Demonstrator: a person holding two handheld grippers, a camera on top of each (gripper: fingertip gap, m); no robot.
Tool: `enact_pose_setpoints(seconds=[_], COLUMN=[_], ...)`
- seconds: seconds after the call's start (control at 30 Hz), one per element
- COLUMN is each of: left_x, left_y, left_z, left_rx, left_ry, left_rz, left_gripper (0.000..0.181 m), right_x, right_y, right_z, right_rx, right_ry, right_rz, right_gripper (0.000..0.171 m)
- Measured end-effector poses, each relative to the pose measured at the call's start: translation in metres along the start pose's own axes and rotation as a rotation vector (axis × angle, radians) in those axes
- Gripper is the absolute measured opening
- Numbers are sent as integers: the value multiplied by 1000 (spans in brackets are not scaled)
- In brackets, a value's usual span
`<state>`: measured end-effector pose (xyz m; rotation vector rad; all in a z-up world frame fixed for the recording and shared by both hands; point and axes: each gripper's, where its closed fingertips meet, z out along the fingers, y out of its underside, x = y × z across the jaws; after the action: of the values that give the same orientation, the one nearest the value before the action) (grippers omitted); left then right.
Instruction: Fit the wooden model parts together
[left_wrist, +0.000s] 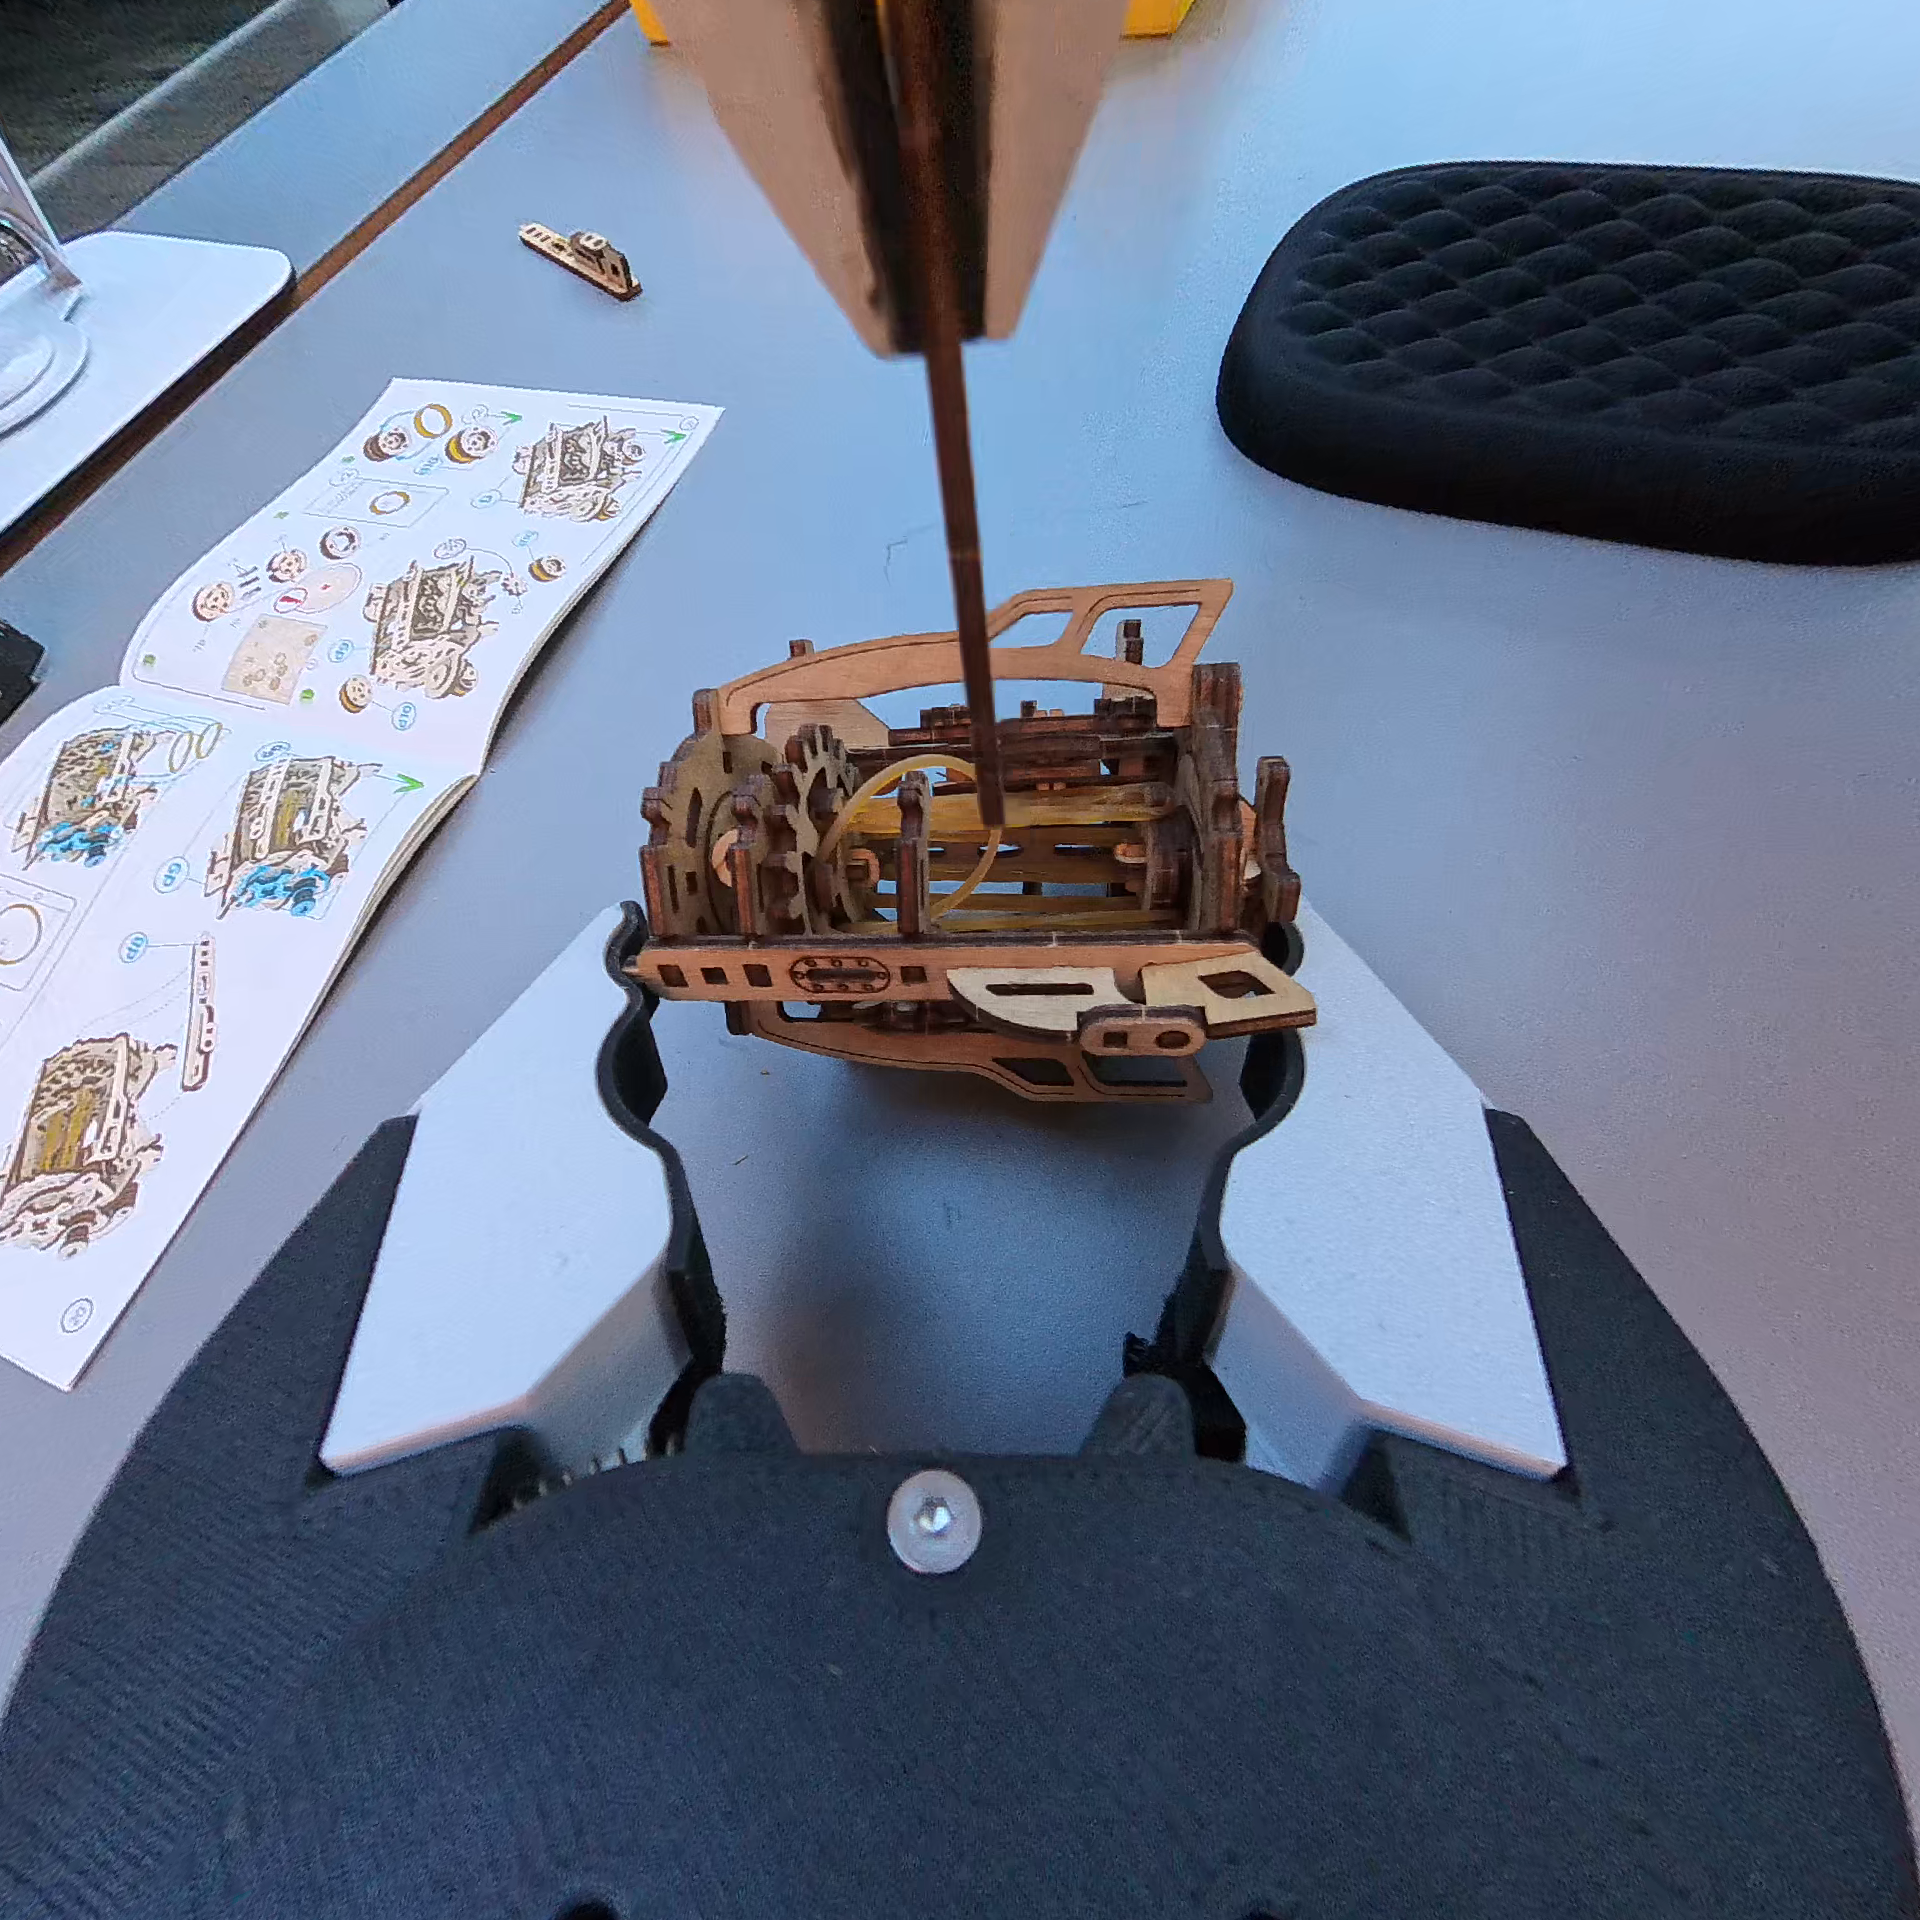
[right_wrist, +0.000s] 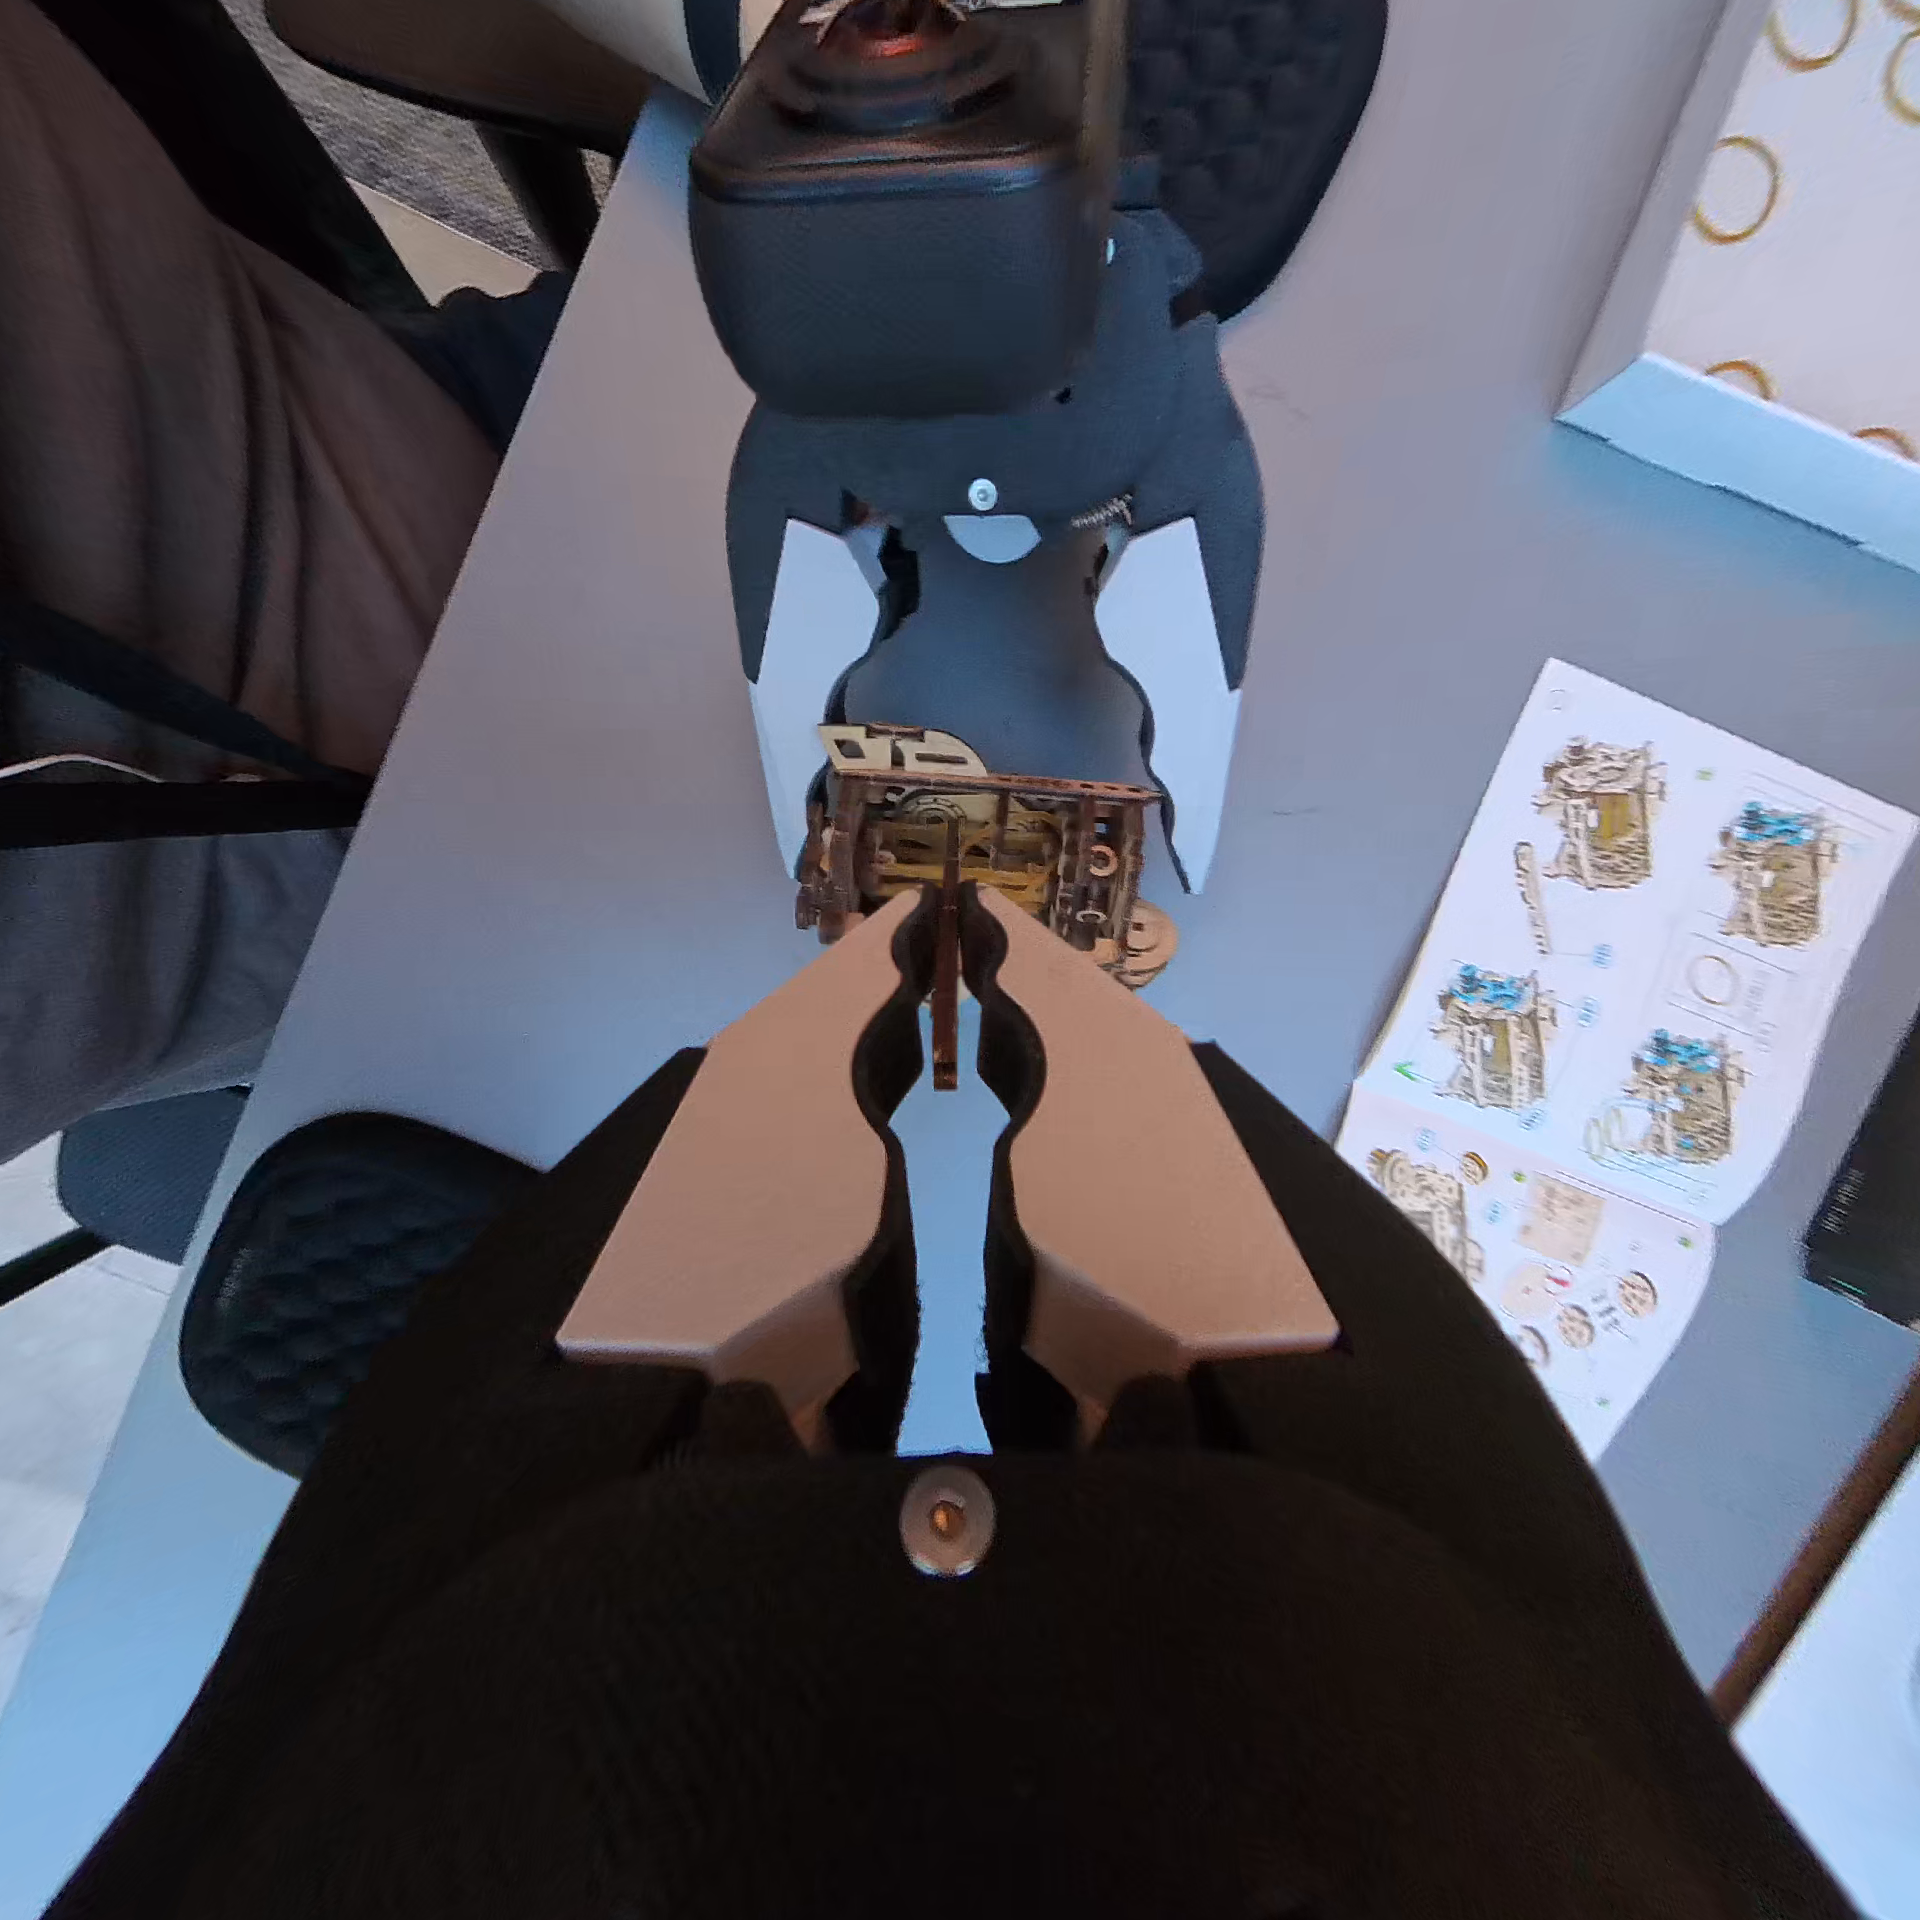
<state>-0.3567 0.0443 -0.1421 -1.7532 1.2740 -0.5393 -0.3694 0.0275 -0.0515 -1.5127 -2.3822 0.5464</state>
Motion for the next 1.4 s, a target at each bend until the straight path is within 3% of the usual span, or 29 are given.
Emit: enact_pose_setpoints(seconds=[0.03,0.2,0.3,0.6,0.8,1.4], left_x=[0,0,1,2,-2,2], left_y=[0,0,0,-8,-13,-22], left_z=[0,0,1,3,8,9], left_rx=[0,-1,-4,33,42,61], left_ry=[0,1,-5,32,-1,-199], left_rz=[-1,-1,20,-29,-27,247], left_gripper=[114,115,120,133,116,115], right_x=[1,9,-2,2,1,-24], right_y=[1,-2,1,18,17,21], right_z=[-3,-16,-12,3,10,11], right_rx=[-1,47,50,-94,-120,-93], right_ry=[16,139,68,201,165,-61], right_rz=[-5,-19,19,-23,-10,125], right_gripper=[1,1,1,1,1,1])
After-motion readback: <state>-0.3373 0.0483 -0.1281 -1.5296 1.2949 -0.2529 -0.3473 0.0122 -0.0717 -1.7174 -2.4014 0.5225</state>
